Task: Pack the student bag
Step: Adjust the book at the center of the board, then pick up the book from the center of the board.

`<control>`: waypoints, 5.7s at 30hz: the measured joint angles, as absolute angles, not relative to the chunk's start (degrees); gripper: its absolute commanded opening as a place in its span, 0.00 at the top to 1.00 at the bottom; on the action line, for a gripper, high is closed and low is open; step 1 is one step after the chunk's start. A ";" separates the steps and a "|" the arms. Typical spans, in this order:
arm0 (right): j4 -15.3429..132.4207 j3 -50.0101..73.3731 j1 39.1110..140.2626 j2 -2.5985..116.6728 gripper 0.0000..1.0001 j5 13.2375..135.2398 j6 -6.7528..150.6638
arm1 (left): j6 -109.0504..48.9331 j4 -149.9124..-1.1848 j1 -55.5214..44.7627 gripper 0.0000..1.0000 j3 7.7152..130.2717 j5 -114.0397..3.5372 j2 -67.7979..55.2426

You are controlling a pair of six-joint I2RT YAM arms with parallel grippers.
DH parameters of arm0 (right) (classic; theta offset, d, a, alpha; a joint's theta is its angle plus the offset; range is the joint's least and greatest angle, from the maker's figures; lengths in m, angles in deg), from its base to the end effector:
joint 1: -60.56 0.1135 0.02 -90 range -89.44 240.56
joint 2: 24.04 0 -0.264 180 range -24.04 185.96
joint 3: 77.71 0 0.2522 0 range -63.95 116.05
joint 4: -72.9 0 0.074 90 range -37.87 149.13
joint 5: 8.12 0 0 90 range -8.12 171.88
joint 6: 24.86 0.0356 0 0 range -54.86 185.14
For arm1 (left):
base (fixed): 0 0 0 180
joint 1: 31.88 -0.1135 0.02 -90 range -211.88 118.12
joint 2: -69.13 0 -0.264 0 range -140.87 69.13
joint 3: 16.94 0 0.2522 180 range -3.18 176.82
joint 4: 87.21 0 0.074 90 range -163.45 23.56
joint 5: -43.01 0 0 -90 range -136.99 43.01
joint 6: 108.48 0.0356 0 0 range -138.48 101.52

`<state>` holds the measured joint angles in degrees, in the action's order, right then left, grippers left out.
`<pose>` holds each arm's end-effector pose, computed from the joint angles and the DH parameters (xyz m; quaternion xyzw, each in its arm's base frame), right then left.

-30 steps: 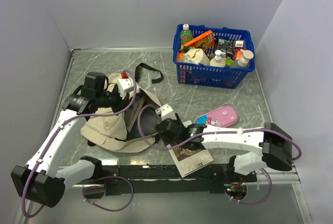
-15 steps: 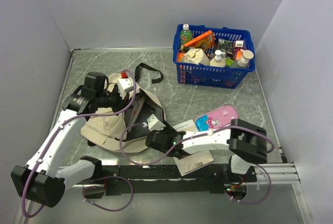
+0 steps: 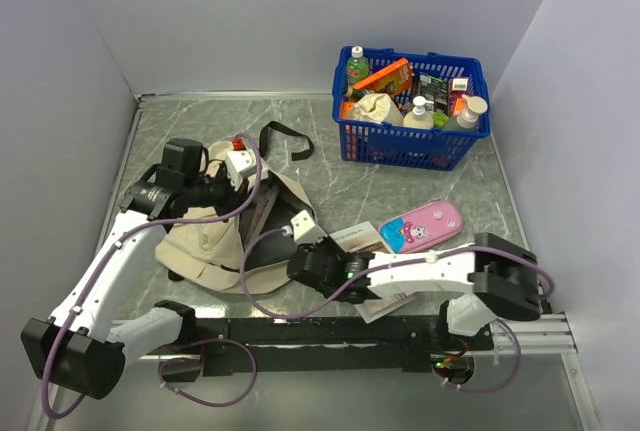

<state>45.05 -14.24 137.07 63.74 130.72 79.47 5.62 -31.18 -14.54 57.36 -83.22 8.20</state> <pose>0.0959 0.2849 0.1965 -0.3300 0.8068 -0.0642 0.4858 0.1967 -0.0835 0.3330 0.4247 0.7700 -0.2618 0.3977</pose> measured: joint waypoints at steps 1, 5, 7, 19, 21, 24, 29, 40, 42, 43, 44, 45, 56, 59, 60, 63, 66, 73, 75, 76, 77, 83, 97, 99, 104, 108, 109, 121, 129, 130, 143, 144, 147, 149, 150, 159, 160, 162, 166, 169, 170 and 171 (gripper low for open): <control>44.98 -14.63 137.07 62.11 1.00 130.74 79.58 | 5.60 -31.18 -14.54 0.99 57.36 -83.22 8.20; 44.96 -14.98 137.07 57.19 1.00 130.48 79.77 | 5.33 -31.18 -14.54 0.99 57.36 -83.24 8.20; 44.92 -15.00 137.07 54.50 1.00 130.17 79.80 | 4.94 -31.23 -14.54 0.99 57.36 -83.35 8.20; 43.93 -9.80 130.60 37.47 1.00 120.29 79.45 | 4.29 -31.75 -14.54 0.99 57.36 -83.76 8.20; 44.68 -8.69 126.91 34.96 1.00 115.46 81.04 | 4.26 -31.86 -14.54 0.99 57.36 -83.81 8.20; 47.69 -8.56 117.90 32.29 1.00 106.89 85.78 | 4.18 -32.06 -14.54 0.99 57.36 -83.83 8.20; 55.25 -8.56 108.66 35.53 1.00 94.00 94.33 | 4.07 -32.08 -14.54 0.99 57.25 -83.90 8.31; 69.53 -8.93 104.85 52.86 1.00 77.48 110.20 | 4.09 -32.12 -14.54 0.99 56.88 -83.87 9.03; 71.14 -10.22 104.37 53.23 0.63 77.52 111.53 | 4.09 -32.23 -14.54 0.99 56.61 -83.90 9.34; 71.95 -11.03 104.02 53.38 0.54 77.58 112.23 | 4.11 -32.23 -14.54 0.99 56.50 -83.90 9.45; 72.26 -11.55 103.61 53.73 0.47 77.74 112.95 | 4.09 -32.23 -14.54 0.99 56.44 -83.92 9.51; 72.59 -12.01 103.10 54.24 0.40 77.85 113.39 | 4.09 -32.23 -14.54 0.99 56.40 -83.94 9.51; 76.06 -19.57 94.65 61.25 0.28 67.05 121.63 | 4.09 -32.23 -14.54 0.99 56.07 -84.27 9.69; 78.34 -21.85 92.96 62.35 0.30 62.11 123.86 | 4.09 -32.26 -14.54 0.99 56.07 -84.27 9.69; 78.51 -22.30 92.74 62.56 0.33 60.75 123.99 | 4.09 -32.26 -14.54 0.99 56.07 -84.27 9.69; 78.10 -22.96 92.66 62.59 0.37 56.93 123.77 | 4.09 -32.26 -14.54 0.99 56.07 -84.27 9.69; 75.87 -22.68 92.68 62.46 0.32 54.46 121.70 | 4.07 -32.34 -14.54 0.99 56.07 -84.40 9.69; 59.60 -15.53 92.22 62.37 0.10 55.88 107.16 | 4.07 -32.41 -14.54 0.99 56.07 -84.66 9.69; 54.95 -12.21 90.93 62.28 0.00 56.71 101.50 | 4.07 -32.39 -14.54 0.99 56.07 -84.66 9.69; 53.22 -10.85 89.68 62.11 0.00 56.62 98.33 | 4.07 -32.39 -14.54 0.99 56.07 -84.66 9.69; 52.28 -10.30 88.53 61.91 0.00 56.14 96.52 | 4.07 -32.39 -14.54 0.99 56.07 -84.66 9.69; 46.32 -9.34 81.93 61.06 0.00 48.84 86.46 | 4.09 -32.34 -14.54 0.99 56.07 -84.66 9.69; 51.08 -22.59 82.43 57.28 0.62 40.80 83.77 | 4.22 -32.08 -14.54 0.99 56.07 -84.66 9.69; 51.25 -22.50 82.43 57.23 0.68 40.38 83.31 | 4.22 -32.08 -14.54 0.99 56.07 -84.66 9.69; 52.09 -22.50 82.43 57.23 0.78 39.49 83.60 | 4.22 -32.08 -14.54 0.99 56.07 -84.64 9.69; 53.16 -22.52 82.56 57.21 0.75 38.46 83.99 | 4.22 -32.08 -14.54 0.99 56.07 -84.64 9.69; 53.40 -22.57 82.71 57.21 0.72 38.15 84.21 | 4.22 -32.08 -14.54 0.99 56.07 -84.64 9.69; 54.73 -23.18 85.84 56.31 0.60 36.76 85.68 | 4.24 -32.08 -14.54 0.99 56.07 -84.64 9.69; 53.62 -23.18 86.86 55.42 0.43 39.23 84.28 | 4.22 -32.08 -14.54 0.99 56.07 -84.64 9.69; 53.48 -23.18 87.13 55.24 0.45 39.55 83.82 | 4.22 -32.08 -14.54 0.99 56.07 -84.64 9.69; 52.22 -23.07 89.09 56.60 1.00 41.26 81.83 | 4.07 -32.06 -14.54 0.99 56.07 -84.64 9.69; 52.22 -22.92 89.23 56.60 1.00 41.15 81.89 | 4.07 -32.06 -14.54 0.99 56.07 -84.64 9.67; 52.24 -22.22 89.49 56.60 1.00 41.28 82.90 | 4.07 -32.06 -14.54 0.99 56.07 -84.64 9.67; 52.15 -21.76 89.57 56.58 1.00 41.72 83.77 | 4.07 -32.06 -14.54 0.99 56.07 -84.64 9.67; 52.15 -21.54 89.62 56.58 1.00 41.96 84.74 | 4.07 -32.08 -14.54 0.99 56.07 -84.64 9.67; 55.12 -21.21 89.66 56.12 1.00 45.98 99.97 | 4.07 -32.06 -14.54 0.99 56.07 -84.64 9.67; 56.11 -21.21 89.66 56.01 1.00 46.61 101.87 | 4.07 -32.06 -14.54 0.99 56.07 -84.64 9.67; 58.27 -21.21 89.62 55.96 1.00 47.44 105.15 | 4.07 -32.08 -14.54 0.99 56.07 -84.64 9.67; 61.66 -21.34 89.60 55.99 1.00 48.52 109.52 | 4.07 -32.08 -14.54 0.99 56.07 -84.64 9.67; 62.82 -22.17 90.14 55.75 1.00 50.13 110.92 | 4.07 -32.08 -14.54 0.99 56.07 -84.64 9.69; 62.75 -23.03 90.56 55.22 1.00 51.75 111.38 | 4.07 -32.08 -14.54 0.99 56.07 -84.64 9.69; 62.51 -23.86 91.13 54.48 1.00 53.21 111.82 | 4.07 -32.08 -14.54 0.99 56.07 -84.64 9.67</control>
